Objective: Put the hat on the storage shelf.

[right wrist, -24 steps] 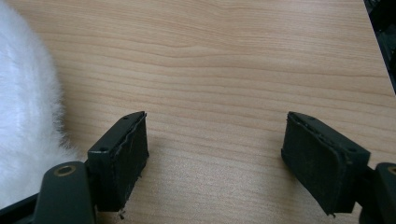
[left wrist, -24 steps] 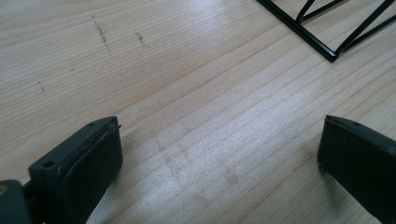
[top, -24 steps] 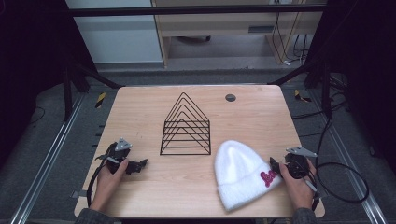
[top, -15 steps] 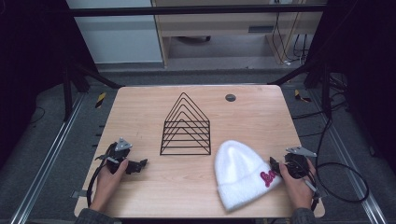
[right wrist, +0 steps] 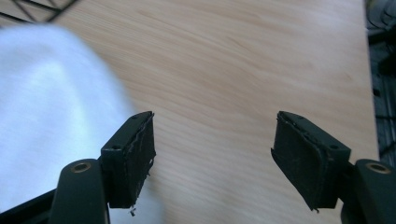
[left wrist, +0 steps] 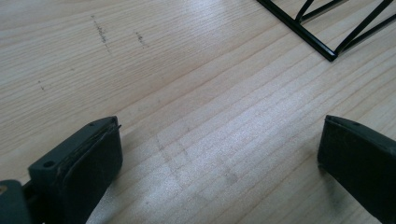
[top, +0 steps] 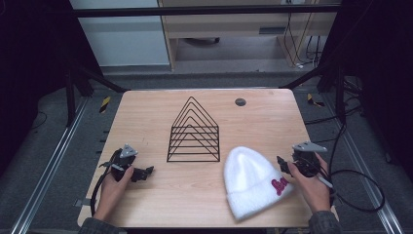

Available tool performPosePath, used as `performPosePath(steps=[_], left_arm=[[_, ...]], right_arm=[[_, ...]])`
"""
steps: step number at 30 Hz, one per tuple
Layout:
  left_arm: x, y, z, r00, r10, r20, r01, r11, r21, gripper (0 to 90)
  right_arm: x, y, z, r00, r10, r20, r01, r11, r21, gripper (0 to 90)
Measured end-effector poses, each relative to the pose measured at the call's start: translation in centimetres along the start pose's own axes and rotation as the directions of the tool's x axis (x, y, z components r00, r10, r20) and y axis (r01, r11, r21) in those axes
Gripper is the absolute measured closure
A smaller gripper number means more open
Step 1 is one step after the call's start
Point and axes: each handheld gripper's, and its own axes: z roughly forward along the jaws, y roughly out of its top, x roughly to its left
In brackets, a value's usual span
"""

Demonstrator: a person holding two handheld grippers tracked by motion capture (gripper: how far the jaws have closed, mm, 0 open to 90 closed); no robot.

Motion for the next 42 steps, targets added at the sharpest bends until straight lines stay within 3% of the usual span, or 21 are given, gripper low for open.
performPosePath(steps=[1, 3, 6, 8, 10, 12, 16, 22, 27, 35, 37, 40, 42], left_arm=[[0.0, 0.0, 0.0, 1.0000, 0.000, 0.000, 0.000, 1.0000, 0.001, 0.0], [0.0, 0.0, 0.0, 1.0000, 0.000, -0.001, 0.000, 1.0000, -0.002, 0.0], [0.0, 0.0, 0.0, 1.0000, 0.000, -0.001, 0.000, 1.0000, 0.000, 0.0], [0.0, 0.0, 0.0, 1.0000, 0.000, -0.001, 0.000, 1.0000, 0.000, 0.0], [0.0, 0.0, 0.0, 1.0000, -0.002, 0.000, 0.002, 1.0000, -0.002, 0.0], [0.0, 0.0, 0.0, 1.0000, 0.000, 0.000, 0.000, 1.0000, 0.000, 0.0], [0.0, 0.0, 0.0, 1.0000, 0.000, -0.001, 0.000, 1.0000, 0.000, 0.0], [0.0, 0.0, 0.0, 1.0000, 0.000, -0.001, 0.000, 1.0000, -0.002, 0.0], [0.0, 0.0, 0.0, 1.0000, 0.000, -0.001, 0.000, 1.0000, -0.002, 0.0], [0.0, 0.0, 0.0, 1.0000, -0.001, -0.001, 0.001, 1.0000, -0.002, 0.0], [0.0, 0.0, 0.0, 1.0000, 0.001, -0.001, -0.001, 1.0000, -0.002, 0.0], [0.0, 0.0, 0.0, 1.0000, 0.000, -0.001, 0.000, 1.0000, -0.002, 0.0], [0.0, 0.0, 0.0, 1.0000, 0.000, -0.001, 0.000, 1.0000, -0.002, 0.0]], right_arm=[[1.2, 1.6, -0.1, 0.9989, -0.039, -0.025, 0.040, 0.999, 0.007, 28.4], [1.7, 2.4, -0.1, 0.9980, -0.051, -0.037, 0.052, 0.999, 0.011, 27.5], [3.7, 4.9, 1.2, 0.9888, -0.107, -0.104, 0.112, 0.992, 0.051, 22.2], [4.1, 5.4, 1.6, 0.9866, -0.117, -0.114, 0.124, 0.991, 0.059, 22.2], [5.0, 6.5, 2.7, 0.9791, -0.140, -0.147, 0.154, 0.984, 0.085, 22.2], [5.6, 7.0, 3.6, 0.9743, -0.134, -0.181, 0.155, 0.983, 0.102, 23.9], [6.0, 7.4, 5.0, 0.9659, -0.153, -0.209, 0.183, 0.974, 0.134, 31.5], [6.1, 7.4, 5.9, 0.9600, -0.131, -0.248, 0.175, 0.971, 0.165, 36.3], [5.8, 7.5, 6.3, 0.9612, -0.109, -0.253, 0.154, 0.974, 0.166, 40.1], [5.4, 7.2, 7.3, 0.9649, -0.091, -0.246, 0.142, 0.970, 0.198, 40.9], [5.5, 6.9, 8.0, 0.9654, -0.075, -0.250, 0.131, 0.968, 0.216, 39.9], [5.8, 6.8, 8.4, 0.9637, -0.087, -0.252, 0.146, 0.963, 0.227, 39.9], [6.1, 6.3, 8.8, 0.9615, -0.094, -0.259, 0.161, 0.954, 0.252, 39.9]])
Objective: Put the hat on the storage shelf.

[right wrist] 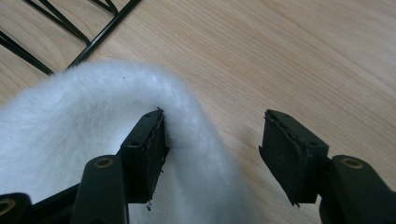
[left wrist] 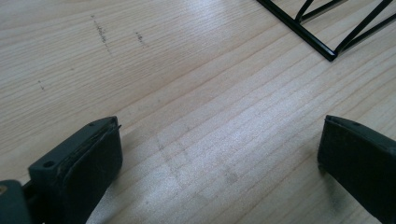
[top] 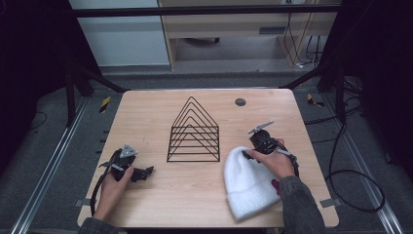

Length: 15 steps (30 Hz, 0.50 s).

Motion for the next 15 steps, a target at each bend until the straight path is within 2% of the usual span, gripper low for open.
performPosePath(steps=[2, 3, 5, 7, 8, 9, 10, 12, 15], left_arm=[[0.0, 0.0, 0.0, 1.0000, 0.000, 0.000, 0.000, 1.0000, 0.000, 0.0], [0.0, 0.0, 0.0, 1.0000, 0.000, 0.000, 0.000, 1.0000, 0.000, 0.0], [0.0, 0.0, 0.0, 1.0000, 0.001, 0.000, -0.001, 1.0000, 0.000, 0.0], [0.0, 0.0, 0.0, 1.0000, 0.001, 0.000, -0.001, 1.0000, 0.000, 0.0], [0.0, 0.0, 0.0, 1.0000, 0.000, 0.000, 0.000, 1.0000, 0.000, 0.0], [0.0, 0.0, 0.0, 1.0000, -0.001, 0.000, 0.001, 1.0000, 0.000, 0.0], [0.0, 0.0, 0.0, 1.0000, -0.001, 0.000, 0.001, 1.0000, 0.000, 0.0], [0.0, 0.0, 0.0, 1.0000, -0.001, -0.001, 0.001, 1.0000, 0.000, 0.0], [0.0, 0.1, 0.0, 1.0000, 0.002, -0.002, -0.002, 1.0000, 0.001, 0.0]], right_arm=[[0.0, -0.1, 0.1, 1.0000, 0.002, -0.004, -0.002, 1.000, 0.000, 40.0], [0.2, -0.3, 0.5, 0.9997, 0.016, -0.019, -0.016, 1.000, 0.021, 44.0], [0.3, -0.3, 0.5, 0.9993, 0.001, -0.037, -0.001, 1.000, 0.024, 51.7], [0.5, -0.1, 0.3, 0.9984, -0.018, -0.053, 0.019, 1.000, 0.017, 63.7], [0.5, -0.1, 0.3, 0.9984, -0.018, -0.053, 0.019, 1.000, 0.017, 63.7], [0.7, -0.1, 0.0, 0.9976, -0.023, -0.065, 0.024, 1.000, 0.008, 74.5], [0.8, -0.1, -0.2, 0.9971, -0.033, -0.069, 0.033, 0.999, 0.003, 77.6], [1.0, -0.1, -0.5, 0.9969, -0.033, -0.072, 0.033, 0.999, -0.003, 79.3], [1.3, -0.2, -1.8, 0.9960, -0.060, -0.067, 0.057, 0.997, -0.047, 81.6]])
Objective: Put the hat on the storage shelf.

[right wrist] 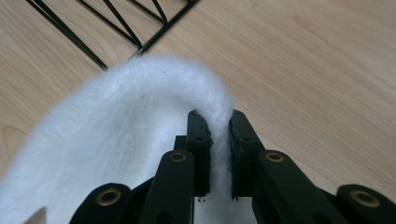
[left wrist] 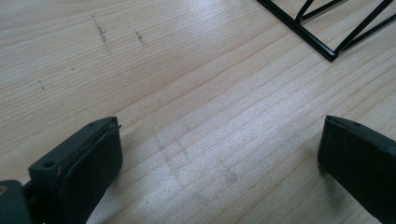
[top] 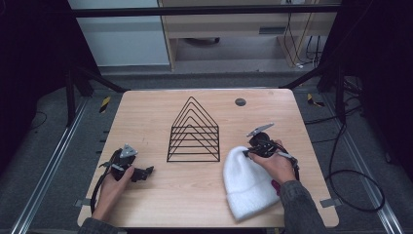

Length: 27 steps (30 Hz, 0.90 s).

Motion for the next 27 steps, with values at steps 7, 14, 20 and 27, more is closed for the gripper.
performPosePath(steps=[7, 14, 20, 27], left_arm=[[-0.1, 0.1, 0.1, 0.9999, -0.013, -0.007, 0.013, 0.9999, -0.003, 0.0], [-0.4, 0.4, -0.1, 0.9997, 0.024, 0.003, -0.024, 0.9997, -0.010, 4.5], [-1.1, 2.1, -2.3, 0.9955, 0.080, 0.050, -0.072, 0.9870, -0.144, 5.5], [-2.3, 4.7, -5.4, 0.9890, 0.119, 0.088, -0.098, 0.9722, -0.213, 5.4]], right_arm=[[1.4, -0.4, -3.9, 0.9989, -0.020, 0.043, 0.025, 0.991, -0.128, 82.5], [3.4, -1.4, -7.7, 0.9973, -0.036, 0.063, 0.050, 0.967, -0.249, 83.0], [4.4, -2.0, -10.1, 0.9975, -0.027, 0.066, 0.047, 0.942, -0.332, 83.4], [5.8, -1.3, -12.8, 0.9976, -0.047, 0.051, 0.064, 0.910, -0.409, 83.6]])
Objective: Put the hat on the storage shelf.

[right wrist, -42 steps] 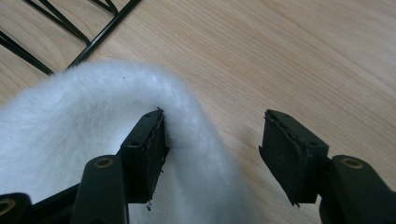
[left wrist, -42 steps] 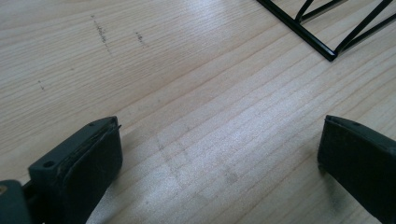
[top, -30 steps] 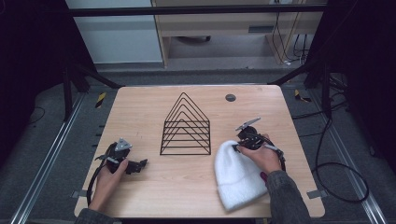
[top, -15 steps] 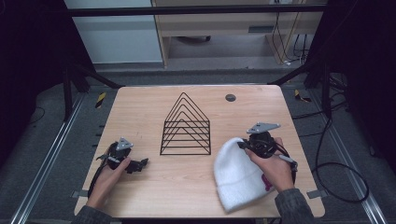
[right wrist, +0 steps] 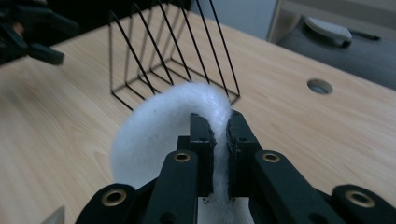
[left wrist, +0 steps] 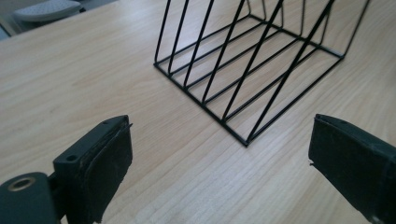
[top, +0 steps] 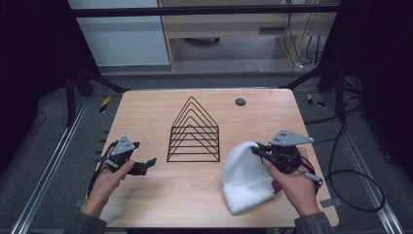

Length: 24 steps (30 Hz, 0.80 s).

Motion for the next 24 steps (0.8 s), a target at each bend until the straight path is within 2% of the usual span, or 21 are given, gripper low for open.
performPosePath(steps=[1, 2, 3, 4, 5, 6, 8, 9, 12, 13, 15, 16, 19, 21, 24], left_arm=[[-0.2, 0.3, -0.4, 0.9998, -0.005, 0.021, 0.005, 0.9999, -0.009, 5.2], [-0.2, 0.3, -0.4, 0.9998, -0.005, 0.021, 0.005, 0.9999, -0.009, 4.8], [-0.5, 0.5, -1.0, 0.9978, -0.020, 0.063, 0.023, 0.9989, -0.042, 4.3], [-0.5, 0.5, -1.0, 0.9978, -0.020, 0.063, 0.023, 0.9989, -0.042, 4.2], [-0.7, 0.9, -1.4, 0.9959, -0.035, 0.084, 0.041, 0.9967, -0.070, 4.4], [-0.8, 1.2, -1.6, 0.9953, -0.035, 0.090, 0.042, 0.9960, -0.079, 4.4], [-0.8, 1.6, -1.7, 0.9955, -0.026, 0.091, 0.034, 0.9960, -0.083, 4.4], [-0.9, 2.1, -1.8, 0.9960, -0.014, 0.089, 0.021, 0.9966, -0.080, 4.4], [-0.9, 3.8, -2.4, 0.9972, 0.005, 0.075, 0.004, 0.9929, -0.119, 5.5], [-0.9, 3.8, -2.4, 0.9972, 0.005, 0.075, 0.004, 0.9929, -0.119, 5.5], [-0.6, 4.6, -2.6, 0.9964, 0.002, 0.085, 0.009, 0.9909, -0.135, 5.5], [-0.5, 5.2, -2.7, 0.9964, 0.005, 0.084, 0.006, 0.9913, -0.131, 5.5], [0.0, 6.5, -3.2, 0.9970, -0.010, 0.077, 0.021, 0.9900, -0.140, 6.5], [0.1, 7.0, -3.5, 0.9974, -0.012, 0.071, 0.023, 0.9884, -0.150, 6.5], [0.2, 7.3, -3.5, 0.9972, -0.012, 0.073, 0.023, 0.9885, -0.149, 6.5]], right_arm=[[0.1, 0.4, -0.3, 0.9999, 0.001, -0.012, -0.001, 1.000, -0.018, 83.6], [0.1, 0.4, -0.3, 0.9999, 0.001, -0.012, -0.001, 1.000, -0.018, 83.6], [0.3, 1.6, -0.7, 0.9997, 0.000, -0.023, -0.002, 0.999, -0.045, 83.7], [0.3, 1.6, -0.7, 0.9997, 0.000, -0.023, -0.002, 0.999, -0.045, 83.7], [0.7, 2.8, -1.1, 0.9995, -0.024, -0.022, 0.022, 0.997, -0.069, 83.8], [0.8, 3.2, -1.2, 0.9993, -0.031, -0.020, 0.030, 0.997, -0.078, 83.8], [0.9, 3.7, -1.4, 0.9992, -0.037, -0.016, 0.036, 0.995, -0.090, 83.8], [1.0, 4.8, -1.5, 0.9989, -0.047, -0.008, 0.046, 0.993, -0.107, 83.9], [1.1, 6.2, -1.8, 0.9990, -0.044, -0.007, 0.043, 0.991, -0.130, 83.9], [1.1, 6.2, -1.8, 0.9990, -0.044, -0.007, 0.043, 0.991, -0.130, 83.9], [1.1, 7.5, -2.2, 0.9990, -0.045, 0.000, 0.045, 0.988, -0.148, 83.9], [1.0, 8.9, -2.4, 0.9983, -0.057, 0.017, 0.059, 0.986, -0.158, 83.8], [0.9, 10.4, -2.5, 0.9976, -0.063, 0.030, 0.067, 0.983, -0.171, 83.8], [0.9, 11.1, -2.5, 0.9956, -0.078, 0.053, 0.086, 0.981, -0.176, 83.8], [0.7, 11.6, -2.5, 0.9963, -0.066, 0.055, 0.075, 0.978, -0.195, 83.8]])
